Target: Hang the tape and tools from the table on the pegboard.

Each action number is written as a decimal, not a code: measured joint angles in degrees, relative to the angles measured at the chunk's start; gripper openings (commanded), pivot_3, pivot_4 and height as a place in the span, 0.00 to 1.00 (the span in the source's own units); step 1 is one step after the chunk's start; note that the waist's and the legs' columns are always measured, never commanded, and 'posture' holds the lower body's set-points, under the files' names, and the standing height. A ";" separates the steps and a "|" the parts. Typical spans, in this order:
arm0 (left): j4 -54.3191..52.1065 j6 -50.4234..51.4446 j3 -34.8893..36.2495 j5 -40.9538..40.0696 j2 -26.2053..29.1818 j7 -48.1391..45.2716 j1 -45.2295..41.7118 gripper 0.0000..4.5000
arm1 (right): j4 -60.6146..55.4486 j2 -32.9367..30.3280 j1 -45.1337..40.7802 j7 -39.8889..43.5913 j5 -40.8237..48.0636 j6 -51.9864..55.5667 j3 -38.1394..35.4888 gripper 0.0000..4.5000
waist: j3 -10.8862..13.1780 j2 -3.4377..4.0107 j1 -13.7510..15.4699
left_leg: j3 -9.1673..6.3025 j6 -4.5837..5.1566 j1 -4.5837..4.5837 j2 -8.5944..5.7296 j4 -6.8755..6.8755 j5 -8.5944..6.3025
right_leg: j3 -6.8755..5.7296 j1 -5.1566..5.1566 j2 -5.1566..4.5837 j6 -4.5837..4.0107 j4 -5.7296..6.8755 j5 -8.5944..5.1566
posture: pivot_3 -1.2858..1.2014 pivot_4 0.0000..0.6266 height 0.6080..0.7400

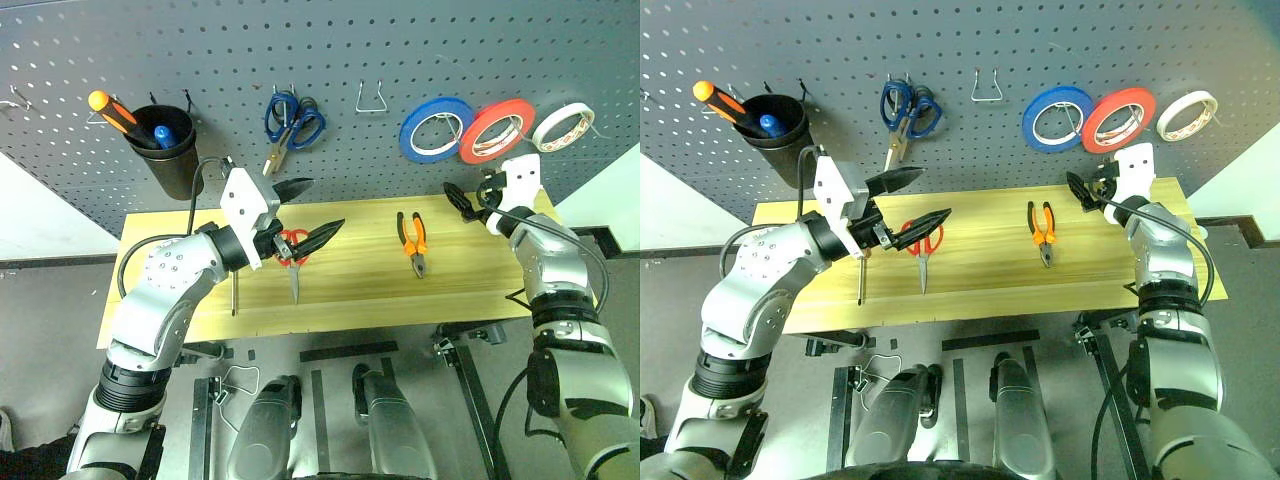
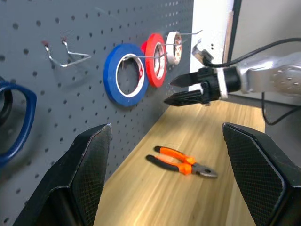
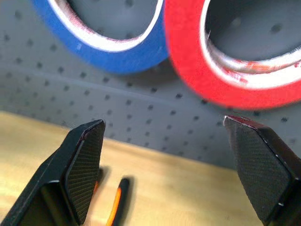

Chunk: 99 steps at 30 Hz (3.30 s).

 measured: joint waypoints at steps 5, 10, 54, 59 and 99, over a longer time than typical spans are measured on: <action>-0.31 -0.05 0.06 0.69 1.51 0.35 2.80 0.88 | -18.93 2.10 11.00 -2.55 0.03 10.11 1.96 0.93 | 0.00 0.01 -0.09 | -0.01 0.01 0.01 0.03 -0.01 -0.01 | 0.03 -0.02 -0.01 -0.01 0.02 0.00 | 0.57 0.43 1.00; -0.31 -0.04 0.05 1.32 1.78 0.83 3.07 0.88 | -31.17 6.91 12.64 -9.53 0.00 19.78 2.71 0.93 | 0.00 0.01 -0.05 | -0.07 0.16 0.04 0.04 -0.01 -0.09 | 0.01 -0.02 0.01 -0.12 0.07 0.10 | 0.56 0.46 1.00; -10.70 13.99 -0.65 -0.12 5.33 5.53 10.76 0.88 | -11.95 12.40 -4.32 -20.49 -5.22 42.35 7.69 0.93 | 2.48 0.20 -0.56 | -0.05 0.49 -0.07 0.11 -0.18 -0.28 | -0.02 -0.11 0.01 -0.16 -0.20 0.08 | 0.57 0.68 1.00; -11.10 15.14 -0.34 -0.20 5.45 6.05 11.40 0.88 | -8.57 11.28 -6.03 -20.29 -5.64 40.42 7.32 0.93 | 2.99 0.16 -0.55 | -0.05 0.50 -0.14 0.12 -0.25 -0.28 | -0.02 -0.19 0.01 -0.16 -0.26 0.08 | 0.57 0.69 1.00; -12.37 16.00 0.02 -2.35 5.59 7.62 11.27 0.88 | -2.16 9.67 -9.03 -18.17 -7.22 44.88 8.64 0.49 | 3.11 0.16 -0.27 | -0.01 0.56 -0.62 0.15 -1.03 -0.33 | -0.20 -0.60 -0.09 -0.15 -1.09 0.09 | 0.57 0.69 1.00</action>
